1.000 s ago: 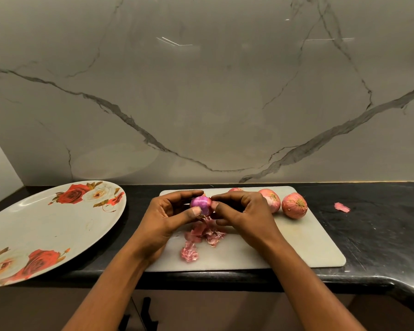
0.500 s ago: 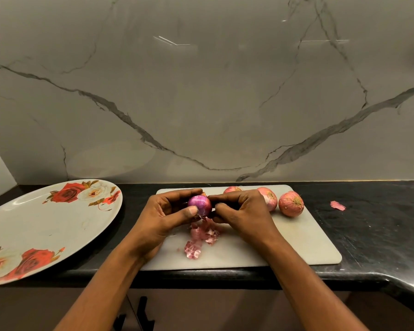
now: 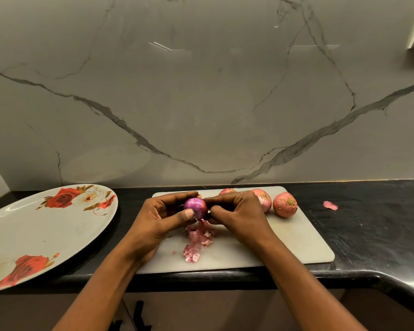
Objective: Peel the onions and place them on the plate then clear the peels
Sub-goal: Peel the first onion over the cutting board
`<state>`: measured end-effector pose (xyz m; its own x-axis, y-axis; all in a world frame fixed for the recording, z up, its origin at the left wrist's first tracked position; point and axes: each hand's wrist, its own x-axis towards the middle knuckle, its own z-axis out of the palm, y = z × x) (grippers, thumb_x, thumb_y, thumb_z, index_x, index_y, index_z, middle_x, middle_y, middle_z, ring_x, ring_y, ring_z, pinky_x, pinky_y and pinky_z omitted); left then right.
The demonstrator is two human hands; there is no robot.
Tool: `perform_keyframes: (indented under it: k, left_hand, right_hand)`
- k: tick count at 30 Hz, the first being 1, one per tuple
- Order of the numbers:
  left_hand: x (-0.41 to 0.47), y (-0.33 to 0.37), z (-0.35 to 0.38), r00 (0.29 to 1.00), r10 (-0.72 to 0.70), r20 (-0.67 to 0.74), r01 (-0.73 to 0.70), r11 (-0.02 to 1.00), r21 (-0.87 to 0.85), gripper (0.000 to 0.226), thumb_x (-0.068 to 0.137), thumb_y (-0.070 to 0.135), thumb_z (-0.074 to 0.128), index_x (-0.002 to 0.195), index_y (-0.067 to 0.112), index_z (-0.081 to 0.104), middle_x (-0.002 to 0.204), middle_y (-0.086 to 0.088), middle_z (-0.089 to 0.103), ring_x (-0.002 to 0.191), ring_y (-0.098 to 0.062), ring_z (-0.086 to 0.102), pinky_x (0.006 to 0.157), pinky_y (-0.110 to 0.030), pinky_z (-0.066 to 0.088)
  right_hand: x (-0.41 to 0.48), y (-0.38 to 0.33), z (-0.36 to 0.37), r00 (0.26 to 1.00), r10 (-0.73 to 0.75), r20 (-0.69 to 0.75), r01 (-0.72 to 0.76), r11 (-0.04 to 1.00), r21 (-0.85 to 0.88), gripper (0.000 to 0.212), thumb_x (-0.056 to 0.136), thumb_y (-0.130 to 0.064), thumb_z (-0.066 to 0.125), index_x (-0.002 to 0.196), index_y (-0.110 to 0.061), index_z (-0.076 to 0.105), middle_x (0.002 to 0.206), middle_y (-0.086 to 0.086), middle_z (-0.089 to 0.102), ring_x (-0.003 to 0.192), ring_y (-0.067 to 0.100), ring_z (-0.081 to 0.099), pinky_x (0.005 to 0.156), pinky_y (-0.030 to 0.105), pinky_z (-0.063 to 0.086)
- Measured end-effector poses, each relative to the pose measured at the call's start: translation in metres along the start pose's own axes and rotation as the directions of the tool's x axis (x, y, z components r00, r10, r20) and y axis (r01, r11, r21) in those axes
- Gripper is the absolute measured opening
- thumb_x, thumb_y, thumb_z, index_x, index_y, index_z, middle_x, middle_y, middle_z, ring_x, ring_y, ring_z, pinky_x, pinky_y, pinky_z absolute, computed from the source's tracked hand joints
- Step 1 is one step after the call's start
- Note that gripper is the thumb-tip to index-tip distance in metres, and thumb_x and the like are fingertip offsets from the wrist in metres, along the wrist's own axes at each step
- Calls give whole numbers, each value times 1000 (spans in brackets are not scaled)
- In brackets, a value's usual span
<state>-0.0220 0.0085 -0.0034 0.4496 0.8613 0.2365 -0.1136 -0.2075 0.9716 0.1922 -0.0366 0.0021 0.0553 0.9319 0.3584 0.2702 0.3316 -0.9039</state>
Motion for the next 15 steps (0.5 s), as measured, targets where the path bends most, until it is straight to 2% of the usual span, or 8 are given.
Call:
perform_keyframes:
  k: [3,5,6,10,15]
  left_hand:
    - [1,0,0,1000,-5,-7,5,1000,29,49,87,3,76,135,11,69,131,-7,74,125,-27,69,105,-46,57]
    - [0,-1,0,1000,-3,-4,3,999,52,49,87,3,76,135,11,69,131,-8,74,125,-27,69,106,-49,56]
    - [0,-1,0,1000,-4,-2,4,998,59,50,87,3,76,136,11,69,131,-8,74,126,-27,69,106,-50,56]
    - [0,-1,-1,1000,-11,-3,12,998,63,51,86,5,77,135,12,69,132,-7,73,126,-27,68,107,-51,55]
    - [0,-1,-2,1000,-12,-12,13,1000,26,51,85,5,76,135,12,69,131,-6,74,126,-27,68,107,-46,56]
  right_hand:
    - [-2,-2,1,1000,6,18,-7,999,44,17,92,-22,82,108,-19,84,92,-2,82,86,16,80,77,34,66]
    - [-4,-4,1,1000,8,21,-9,998,56,31,81,-42,85,105,-22,84,92,-3,82,87,17,80,79,39,67]
    - [-4,-4,1,1000,11,20,-12,999,49,33,79,-44,85,104,-23,84,92,-3,82,88,17,80,81,41,67]
    - [0,3,-1,999,19,31,-20,1000,21,20,90,-16,82,110,-17,83,95,0,82,90,18,80,84,44,66]
    - [2,4,-1,1000,18,-17,-18,1000,-14,27,92,2,69,111,-11,83,94,3,83,87,18,80,84,42,67]
